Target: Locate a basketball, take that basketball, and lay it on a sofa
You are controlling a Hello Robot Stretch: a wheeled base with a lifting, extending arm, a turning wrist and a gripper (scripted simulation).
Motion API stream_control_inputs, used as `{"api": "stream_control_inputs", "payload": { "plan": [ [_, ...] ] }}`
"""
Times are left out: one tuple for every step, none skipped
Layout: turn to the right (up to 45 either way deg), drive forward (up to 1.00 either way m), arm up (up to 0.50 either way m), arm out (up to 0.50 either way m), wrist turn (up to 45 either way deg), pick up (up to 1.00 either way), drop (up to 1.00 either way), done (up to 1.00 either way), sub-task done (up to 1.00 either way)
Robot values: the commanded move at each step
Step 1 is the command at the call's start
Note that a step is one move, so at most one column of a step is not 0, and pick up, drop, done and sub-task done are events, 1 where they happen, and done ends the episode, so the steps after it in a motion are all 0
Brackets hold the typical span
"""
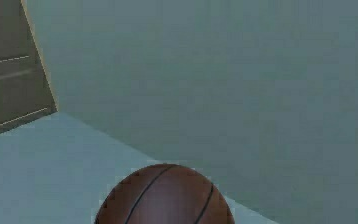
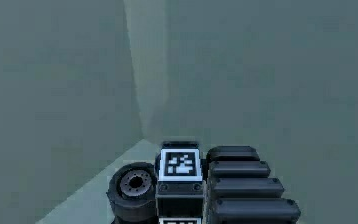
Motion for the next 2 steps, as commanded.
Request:
{"api": "stream_control_inputs", "payload": {
  "plan": [
    [-45.0,0.00,0.00,0.00,0.0,0.00,0.00,0.00,0.00],
    [-9.0,0.00,0.00,0.00,0.0,0.00,0.00,0.00,0.00]
  ]
}}
